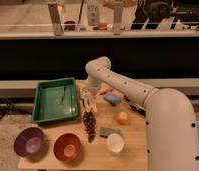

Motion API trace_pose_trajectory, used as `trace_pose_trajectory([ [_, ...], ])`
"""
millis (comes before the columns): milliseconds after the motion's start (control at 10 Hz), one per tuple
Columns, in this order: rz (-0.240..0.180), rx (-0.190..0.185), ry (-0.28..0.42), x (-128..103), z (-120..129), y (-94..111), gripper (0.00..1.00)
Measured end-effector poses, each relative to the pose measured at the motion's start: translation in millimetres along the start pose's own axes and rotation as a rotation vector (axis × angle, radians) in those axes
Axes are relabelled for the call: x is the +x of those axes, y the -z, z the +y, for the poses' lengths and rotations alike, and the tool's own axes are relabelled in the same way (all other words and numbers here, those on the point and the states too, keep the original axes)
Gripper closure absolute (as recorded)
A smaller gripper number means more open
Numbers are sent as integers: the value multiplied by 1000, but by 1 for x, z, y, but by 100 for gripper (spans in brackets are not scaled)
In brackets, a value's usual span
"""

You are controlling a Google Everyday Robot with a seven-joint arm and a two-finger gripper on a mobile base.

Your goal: Place banana in purple bowl

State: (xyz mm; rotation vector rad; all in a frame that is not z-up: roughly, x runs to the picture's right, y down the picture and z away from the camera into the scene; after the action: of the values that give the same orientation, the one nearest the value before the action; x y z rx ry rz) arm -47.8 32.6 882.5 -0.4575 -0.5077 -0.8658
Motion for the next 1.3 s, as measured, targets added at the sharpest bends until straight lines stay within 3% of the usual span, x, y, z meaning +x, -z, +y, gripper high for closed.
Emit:
trace_pose_trajectory([
  [200,-18,-16,2,-1,-1,-4,59],
  [500,-30,-76,13,-3,2,-26,59],
  [700,-25,-84,7,1,6,-28,61],
  [1100,-27,-73,-5,1,5,-20,98],
  [1300,-25,-57,-16,2,4,-16,100],
])
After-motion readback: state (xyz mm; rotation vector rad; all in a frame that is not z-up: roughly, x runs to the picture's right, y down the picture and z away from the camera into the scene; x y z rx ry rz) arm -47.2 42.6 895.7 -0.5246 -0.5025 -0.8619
